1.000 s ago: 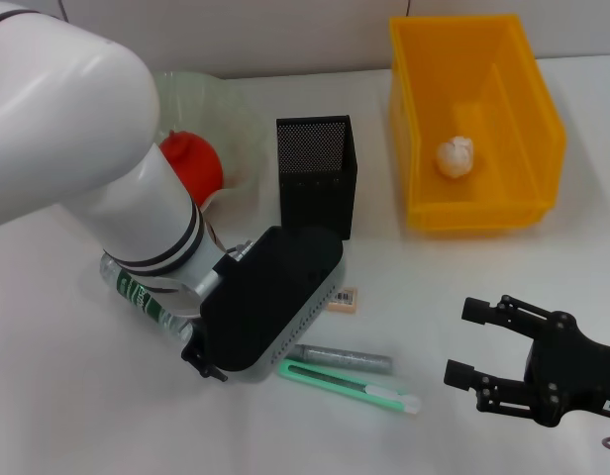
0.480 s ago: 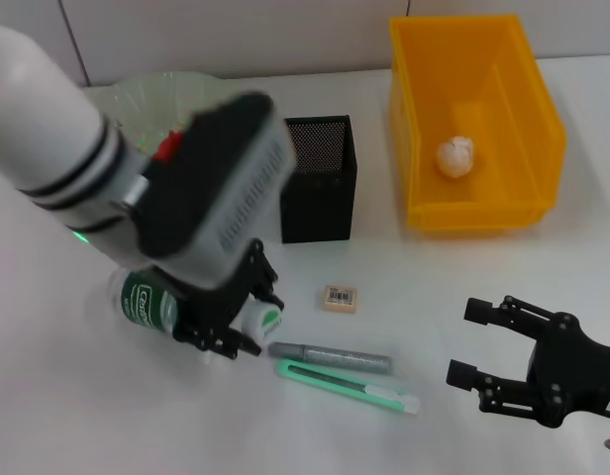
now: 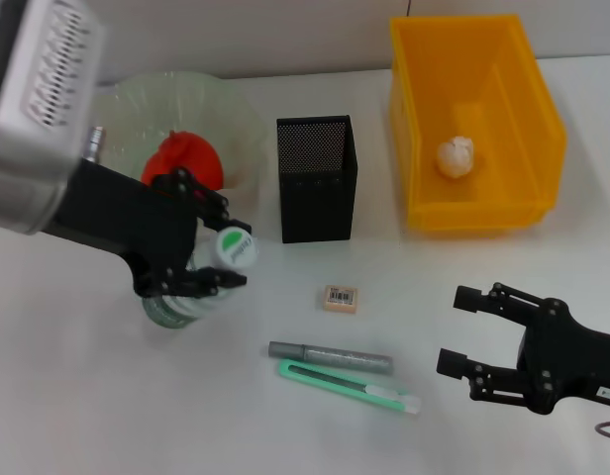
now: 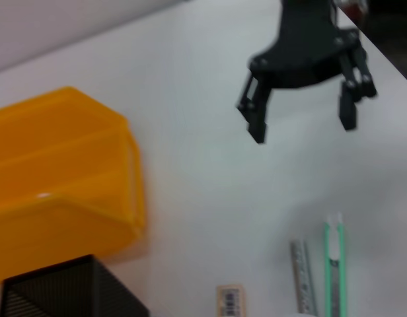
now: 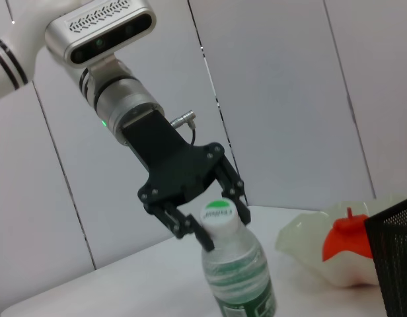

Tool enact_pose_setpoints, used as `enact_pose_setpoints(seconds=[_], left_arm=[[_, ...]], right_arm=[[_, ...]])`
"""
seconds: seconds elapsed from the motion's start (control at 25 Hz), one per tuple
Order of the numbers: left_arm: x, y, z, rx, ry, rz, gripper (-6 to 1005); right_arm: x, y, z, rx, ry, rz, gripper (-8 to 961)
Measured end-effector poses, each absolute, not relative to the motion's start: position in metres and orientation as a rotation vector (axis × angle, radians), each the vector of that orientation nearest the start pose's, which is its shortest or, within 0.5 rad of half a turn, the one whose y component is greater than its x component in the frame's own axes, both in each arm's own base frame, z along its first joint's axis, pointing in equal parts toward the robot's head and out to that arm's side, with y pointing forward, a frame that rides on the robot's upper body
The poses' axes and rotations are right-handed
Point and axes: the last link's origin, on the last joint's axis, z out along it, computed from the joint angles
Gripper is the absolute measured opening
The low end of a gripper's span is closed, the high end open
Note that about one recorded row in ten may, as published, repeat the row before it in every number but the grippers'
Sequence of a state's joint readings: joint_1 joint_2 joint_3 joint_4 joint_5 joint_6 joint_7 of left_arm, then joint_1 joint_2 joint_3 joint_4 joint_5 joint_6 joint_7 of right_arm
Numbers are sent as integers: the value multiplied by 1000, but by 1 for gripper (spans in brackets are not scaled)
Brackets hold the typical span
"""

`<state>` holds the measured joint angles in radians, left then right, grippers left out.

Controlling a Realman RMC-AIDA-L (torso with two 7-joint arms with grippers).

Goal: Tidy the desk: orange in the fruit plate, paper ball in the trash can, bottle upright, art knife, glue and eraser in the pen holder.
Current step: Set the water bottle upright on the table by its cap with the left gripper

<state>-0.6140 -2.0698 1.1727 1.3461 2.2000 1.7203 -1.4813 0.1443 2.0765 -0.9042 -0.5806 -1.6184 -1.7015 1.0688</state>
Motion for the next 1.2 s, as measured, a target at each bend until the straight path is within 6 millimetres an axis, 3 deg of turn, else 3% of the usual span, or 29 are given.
enact_pose_setpoints(seconds=[0.52, 1.2], left_arm=[[-183, 341, 62, -2857, -4, -247, 498], [-207, 346, 69, -2729, -262, -314, 530]], right_arm=[[306, 227, -6, -2581, 552, 999, 837], [306, 230, -4, -2586, 539, 996, 837]])
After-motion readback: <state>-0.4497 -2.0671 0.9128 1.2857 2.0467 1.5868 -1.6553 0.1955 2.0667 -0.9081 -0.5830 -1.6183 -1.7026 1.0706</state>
